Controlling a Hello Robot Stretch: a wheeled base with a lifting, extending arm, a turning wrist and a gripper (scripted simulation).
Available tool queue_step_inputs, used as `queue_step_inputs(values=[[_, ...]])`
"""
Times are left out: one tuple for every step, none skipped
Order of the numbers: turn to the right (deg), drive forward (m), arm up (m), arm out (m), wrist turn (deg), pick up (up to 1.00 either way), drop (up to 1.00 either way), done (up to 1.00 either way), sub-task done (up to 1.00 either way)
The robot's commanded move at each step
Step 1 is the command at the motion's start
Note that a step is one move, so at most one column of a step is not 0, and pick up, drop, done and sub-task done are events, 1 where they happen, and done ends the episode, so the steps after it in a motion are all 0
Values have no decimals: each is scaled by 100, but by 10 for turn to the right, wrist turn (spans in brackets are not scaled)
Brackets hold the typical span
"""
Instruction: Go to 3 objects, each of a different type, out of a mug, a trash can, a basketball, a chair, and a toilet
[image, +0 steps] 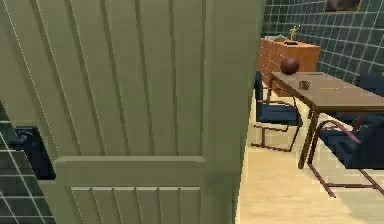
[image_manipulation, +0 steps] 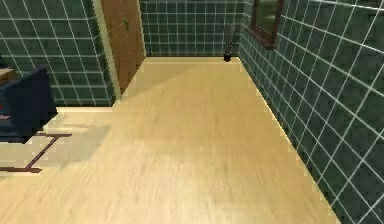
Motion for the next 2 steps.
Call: queue_step_inputs(values=[[450,0,0,0,0,0,0,0,0],[420,0,0,0,0,0,0,0,0]])
